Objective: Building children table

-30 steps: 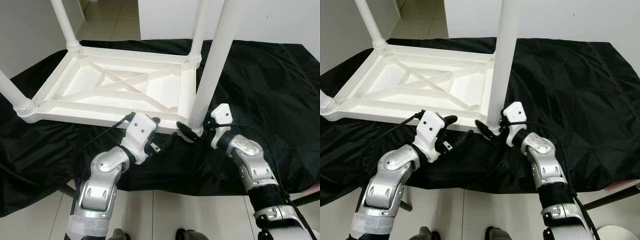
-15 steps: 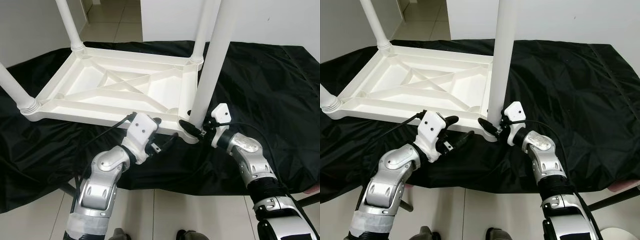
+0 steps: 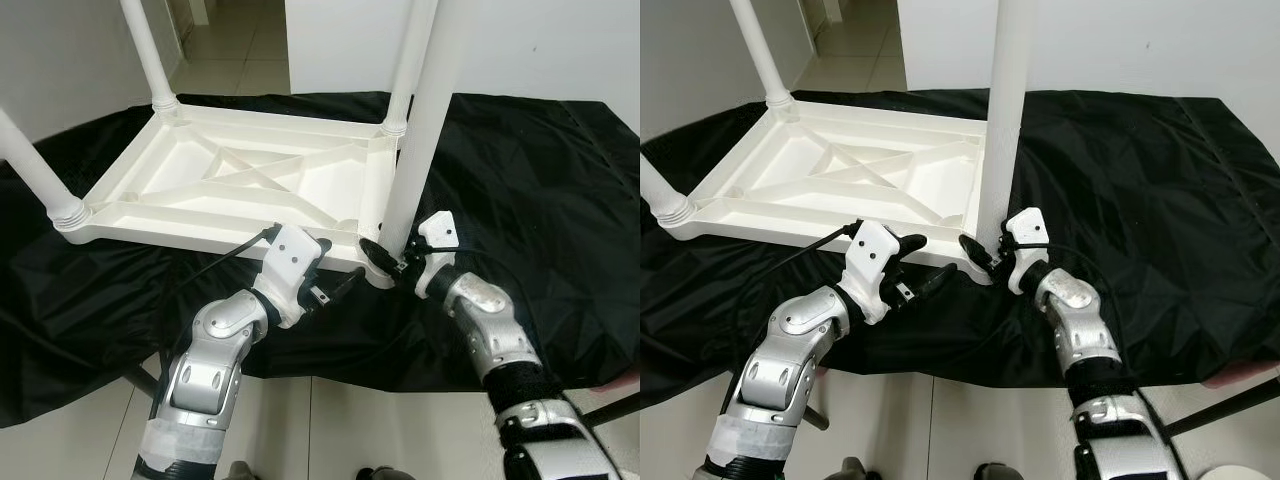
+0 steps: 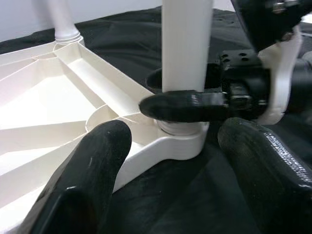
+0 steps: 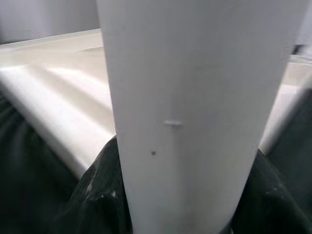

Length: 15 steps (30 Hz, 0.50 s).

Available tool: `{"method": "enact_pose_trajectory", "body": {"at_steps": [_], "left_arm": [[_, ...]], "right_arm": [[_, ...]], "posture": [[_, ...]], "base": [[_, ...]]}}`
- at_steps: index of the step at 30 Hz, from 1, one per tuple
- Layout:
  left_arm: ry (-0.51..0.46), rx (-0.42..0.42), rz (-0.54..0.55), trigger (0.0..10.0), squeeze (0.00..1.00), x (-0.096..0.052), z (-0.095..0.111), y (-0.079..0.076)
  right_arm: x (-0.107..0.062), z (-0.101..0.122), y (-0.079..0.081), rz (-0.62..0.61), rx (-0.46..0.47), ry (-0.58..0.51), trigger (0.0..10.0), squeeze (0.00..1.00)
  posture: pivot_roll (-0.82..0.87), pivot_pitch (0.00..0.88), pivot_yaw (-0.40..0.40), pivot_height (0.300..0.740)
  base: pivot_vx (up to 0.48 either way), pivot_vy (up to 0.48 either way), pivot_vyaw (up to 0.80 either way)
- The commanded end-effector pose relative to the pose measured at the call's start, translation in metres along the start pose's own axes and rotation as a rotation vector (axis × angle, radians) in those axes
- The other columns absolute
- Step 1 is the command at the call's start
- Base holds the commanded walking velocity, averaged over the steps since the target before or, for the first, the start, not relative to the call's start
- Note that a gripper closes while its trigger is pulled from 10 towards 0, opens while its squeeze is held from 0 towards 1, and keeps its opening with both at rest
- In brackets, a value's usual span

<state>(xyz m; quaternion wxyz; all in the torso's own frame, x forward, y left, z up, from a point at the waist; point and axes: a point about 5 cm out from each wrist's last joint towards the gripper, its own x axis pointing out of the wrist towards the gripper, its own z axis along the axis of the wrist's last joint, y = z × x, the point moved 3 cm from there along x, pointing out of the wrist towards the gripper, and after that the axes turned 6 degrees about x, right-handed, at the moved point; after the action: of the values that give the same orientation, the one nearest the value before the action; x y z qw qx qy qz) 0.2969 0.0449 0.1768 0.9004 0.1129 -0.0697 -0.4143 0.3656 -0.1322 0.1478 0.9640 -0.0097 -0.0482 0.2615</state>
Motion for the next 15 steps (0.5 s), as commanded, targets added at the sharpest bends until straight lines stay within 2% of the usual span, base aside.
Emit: {"method": "enact_pose_trajectory", "body": {"at_steps": [1, 8, 11, 12, 13, 14, 15], "left_arm": [[0.026, 0.002, 0.085, 10.0, 0.0, -0.001, -0.006, 0.006], [0.022, -0.003, 0.093, 10.0, 0.0, -0.002, -0.005, 0.007], [0.032, -0.017, 0.105, 10.0, 0.0, -0.004, -0.009, 0.006], [0.032, -0.017, 0.105, 10.0, 0.0, -0.004, -0.009, 0.006], [0.03, -0.016, 0.107, 10.0, 0.0, -0.004, -0.009, 0.006], [0.03, -0.016, 0.107, 10.0, 0.0, -0.004, -0.009, 0.006], [0.03, -0.013, 0.111, 10.0, 0.0, -0.004, -0.009, 0.007]], "right_arm": [[-0.007, -0.009, -0.013, -0.107, 0.006, 0.041, 10.0, 0.0], [-0.008, -0.009, -0.014, -0.184, 0.036, 0.033, 10.0, 0.0], [-0.011, -0.012, 0.001, -0.385, 0.044, 0.009, 10.0, 0.0], [-0.011, -0.012, 0.001, -0.385, 0.044, 0.009, 10.0, 0.0], [-0.013, -0.015, 0.003, -0.464, 0.052, 0.011, 10.0, 0.0], [-0.013, -0.015, 0.003, -0.464, 0.052, 0.011, 10.0, 0.0], [-0.014, -0.017, 0.007, -0.522, 0.063, 0.011, 10.0, 0.0]], "posture": [[-0.09, 0.055, 0.041, 0.74], [-0.1, 0.081, 0.035, 0.74], [-0.1, 0.085, 0.028, 0.74], [-0.1, 0.085, 0.028, 0.74], [-0.1, 0.086, 0.026, 0.74], [-0.1, 0.086, 0.026, 0.74], [-0.1, 0.087, 0.025, 0.74]], "base": [[0.0, 0.0, 0.0], [0.0, 0.0, 0.0], [0.0, 0.0, 0.0], [0.0, 0.0, 0.0], [0.0, 0.0, 0.0], [0.0, 0.0, 0.0], [0.0, 0.0, 0.0]]}}
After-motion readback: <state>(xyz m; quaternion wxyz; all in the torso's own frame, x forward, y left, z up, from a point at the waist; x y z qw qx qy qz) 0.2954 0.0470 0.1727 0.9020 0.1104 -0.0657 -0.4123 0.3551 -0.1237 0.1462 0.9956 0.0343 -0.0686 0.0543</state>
